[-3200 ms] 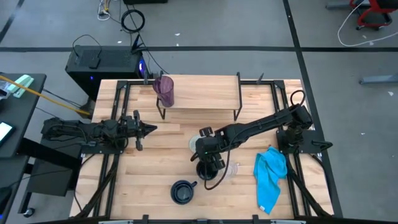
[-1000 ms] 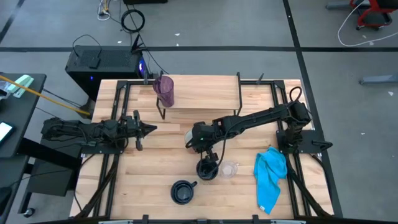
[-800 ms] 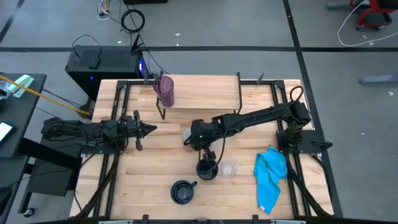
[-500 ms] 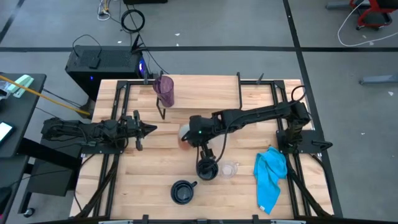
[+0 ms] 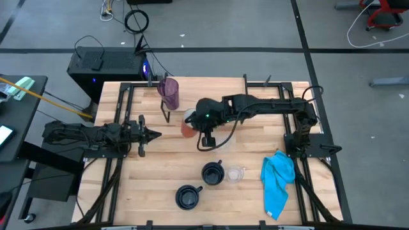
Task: Stack small to large cups/mugs on shelf
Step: Put the brown mug on the shelf
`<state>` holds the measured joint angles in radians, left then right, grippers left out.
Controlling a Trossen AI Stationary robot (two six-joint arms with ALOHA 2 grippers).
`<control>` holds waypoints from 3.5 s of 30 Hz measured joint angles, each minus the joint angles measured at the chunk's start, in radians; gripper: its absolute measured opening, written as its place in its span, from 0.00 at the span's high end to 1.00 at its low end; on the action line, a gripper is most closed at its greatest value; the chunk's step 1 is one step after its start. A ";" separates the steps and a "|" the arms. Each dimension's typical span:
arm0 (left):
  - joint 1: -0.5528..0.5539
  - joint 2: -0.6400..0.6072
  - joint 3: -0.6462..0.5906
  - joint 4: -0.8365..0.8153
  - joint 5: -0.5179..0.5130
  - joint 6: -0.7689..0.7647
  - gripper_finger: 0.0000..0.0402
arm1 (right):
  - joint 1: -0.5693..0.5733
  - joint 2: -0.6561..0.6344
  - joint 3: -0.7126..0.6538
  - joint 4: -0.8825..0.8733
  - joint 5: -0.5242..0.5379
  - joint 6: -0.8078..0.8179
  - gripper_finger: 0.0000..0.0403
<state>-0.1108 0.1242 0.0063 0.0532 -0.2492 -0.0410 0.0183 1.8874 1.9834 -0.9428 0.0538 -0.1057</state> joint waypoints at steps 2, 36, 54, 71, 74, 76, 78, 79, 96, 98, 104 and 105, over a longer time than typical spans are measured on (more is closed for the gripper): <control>0.000 0.000 0.000 0.001 0.003 -0.006 0.97 | -0.013 -0.001 0.020 -0.017 0.002 0.000 0.98; -0.047 0.000 0.000 0.019 -0.014 -0.132 0.97 | -0.221 0.000 0.028 -0.041 0.031 -0.208 0.98; -0.047 0.000 0.000 0.016 -0.020 -0.131 0.97 | -0.226 -0.002 0.015 -0.021 0.009 -0.262 0.97; -0.047 0.000 0.000 0.015 -0.020 -0.132 0.95 | -0.226 -0.002 0.015 0.000 -0.006 -0.264 0.89; -0.047 0.000 0.000 0.014 -0.020 -0.132 0.97 | -0.226 -0.002 0.015 0.001 -0.006 -0.264 0.90; -0.047 0.000 0.000 0.014 -0.020 -0.132 0.97 | -0.226 -0.002 0.015 0.001 -0.006 -0.264 0.90; -0.047 0.000 0.000 0.014 -0.020 -0.132 0.97 | -0.226 -0.001 0.015 0.001 -0.006 -0.264 0.90; -0.047 0.000 0.000 0.014 -0.020 -0.132 0.97 | -0.226 -0.001 0.015 0.002 -0.006 -0.264 0.90; -0.047 0.000 0.001 0.014 -0.020 -0.134 0.97 | -0.232 -0.001 0.015 0.027 -0.005 -0.252 0.81; -0.047 0.000 0.001 0.014 -0.020 -0.135 0.96 | -0.232 -0.001 0.015 0.027 -0.006 -0.252 0.79; -0.047 0.000 0.001 0.013 -0.020 -0.137 0.94 | -0.232 -0.001 0.015 0.026 -0.002 -0.253 0.76; -0.047 0.000 0.001 0.013 -0.020 -0.137 0.95 | -0.233 -0.003 0.016 0.025 -0.002 -0.253 0.75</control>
<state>-0.1577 0.1242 0.0071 0.0666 -0.2687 -0.1784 -0.2148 1.8842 1.9991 -0.9178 0.0513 -0.3583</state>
